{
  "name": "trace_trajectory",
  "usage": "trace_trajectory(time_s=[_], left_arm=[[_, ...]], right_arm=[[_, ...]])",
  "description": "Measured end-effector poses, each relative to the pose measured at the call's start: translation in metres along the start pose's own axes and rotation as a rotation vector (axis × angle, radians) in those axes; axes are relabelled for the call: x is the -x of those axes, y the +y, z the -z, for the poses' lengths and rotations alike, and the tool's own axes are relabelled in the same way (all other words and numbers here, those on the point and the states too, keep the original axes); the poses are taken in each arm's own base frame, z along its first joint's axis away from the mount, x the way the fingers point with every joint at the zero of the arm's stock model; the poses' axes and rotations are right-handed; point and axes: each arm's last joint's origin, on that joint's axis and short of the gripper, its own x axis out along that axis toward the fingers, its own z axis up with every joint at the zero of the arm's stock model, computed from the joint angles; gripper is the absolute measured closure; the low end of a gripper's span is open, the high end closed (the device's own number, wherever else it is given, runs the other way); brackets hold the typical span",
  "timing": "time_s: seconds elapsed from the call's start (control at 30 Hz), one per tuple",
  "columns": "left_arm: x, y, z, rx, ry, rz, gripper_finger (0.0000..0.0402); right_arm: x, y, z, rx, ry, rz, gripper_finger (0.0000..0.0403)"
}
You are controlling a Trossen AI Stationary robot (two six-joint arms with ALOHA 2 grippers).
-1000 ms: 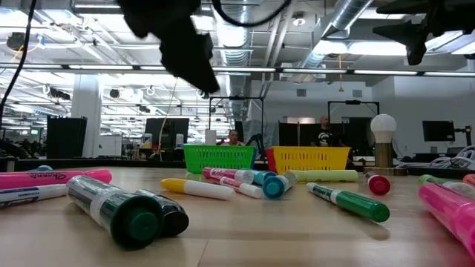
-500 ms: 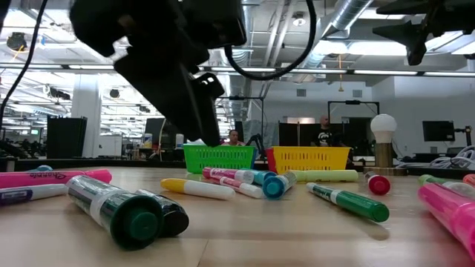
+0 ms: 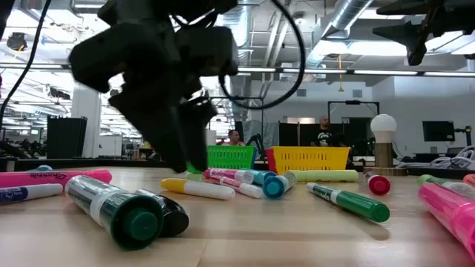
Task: Pick & Place Markers
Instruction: Put the yellow pen into the red basket
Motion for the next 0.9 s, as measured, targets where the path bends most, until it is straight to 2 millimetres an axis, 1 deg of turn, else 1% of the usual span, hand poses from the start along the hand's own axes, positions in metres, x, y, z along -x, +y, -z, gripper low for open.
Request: trace_trajectory(time_s=[0.17, 0.33, 0.6, 0.9], left_arm=[[-0.003, 0.007, 0.006, 0.014, 0.013, -0.026, 0.014], [-0.006, 0.008, 0.012, 0.018, 0.031, -0.029, 0.014], [-0.012, 0.008, 0.01, 0.015, 0.011, -0.026, 0.014], [-0.012, 0.006, 0.009, -0.011, 0.002, -0.034, 0.014]], right_arm=[[0.0, 0.0, 0.0, 0.002, 0.002, 0.001, 0.0233], [0.0, 0.0, 0.0, 0.003, 0.002, 0.002, 0.0233], [0.0, 0.0, 0.0, 0.008, 0.002, 0.002, 0.0233], [0.0, 0.0, 0.0, 0.008, 0.005, 0.003, 0.0233]])
